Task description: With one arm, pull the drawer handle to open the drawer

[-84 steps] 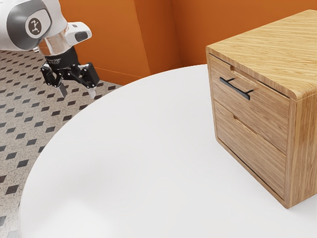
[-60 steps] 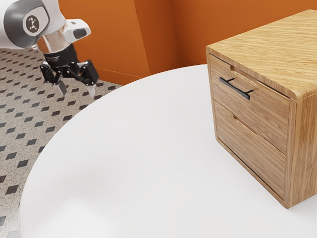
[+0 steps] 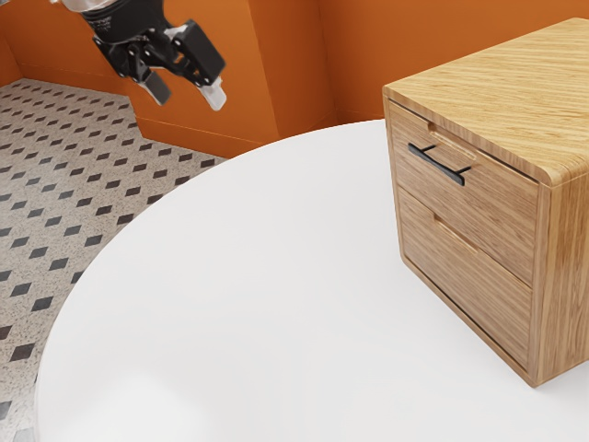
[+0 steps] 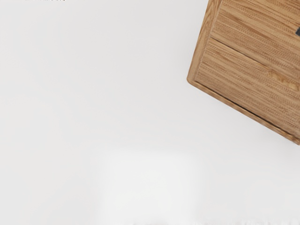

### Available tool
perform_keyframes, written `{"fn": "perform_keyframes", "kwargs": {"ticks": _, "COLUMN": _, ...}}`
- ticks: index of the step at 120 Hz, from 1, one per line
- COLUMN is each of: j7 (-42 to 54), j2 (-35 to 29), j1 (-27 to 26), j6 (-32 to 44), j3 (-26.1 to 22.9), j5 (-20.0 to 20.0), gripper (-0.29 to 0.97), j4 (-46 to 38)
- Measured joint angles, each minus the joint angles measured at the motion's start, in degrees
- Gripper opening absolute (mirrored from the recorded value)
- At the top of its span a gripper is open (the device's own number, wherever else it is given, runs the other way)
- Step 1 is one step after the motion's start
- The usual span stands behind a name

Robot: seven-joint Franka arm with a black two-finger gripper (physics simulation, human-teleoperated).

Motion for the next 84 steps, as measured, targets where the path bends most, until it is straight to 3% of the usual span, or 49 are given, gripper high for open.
{"fn": "perform_keyframes", "kwargs": {"ticks": 20, "j7": 0.3, "j2": 0.1, "j1": -4.1, "j6": -0.3, "j3": 0.3, "j5": -2.1, "gripper": 0.68, "j4": -0.7}}
{"fn": "perform_keyframes", "kwargs": {"ticks": 37, "j7": 0.5, "j2": -0.3, "j1": -5.5, "j6": -1.7, "j3": 3.4, "j5": -2.7, "gripper": 0.68, "j4": -4.9}}
{"fn": "perform_keyframes", "kwargs": {"ticks": 56, "j7": -1.7, "j2": -9.6, "j1": 2.4, "j6": -2.3, "j3": -1.0, "j5": -0.9, "gripper": 0.68, "j4": -24.0}}
{"fn": "perform_keyframes", "kwargs": {"ticks": 70, "j7": -6.6, "j2": -11.8, "j1": 2.6, "j6": 0.0, "j3": -2.5, "j5": -1.8, "gripper": 0.68, "j4": -27.1}}
{"fn": "perform_keyframes", "kwargs": {"ticks": 84, "j7": -12.6, "j2": -10.5, "j1": 11.4, "j6": 5.6, "j3": -9.1, "j5": -5.6, "gripper": 0.68, "j4": -28.2}}
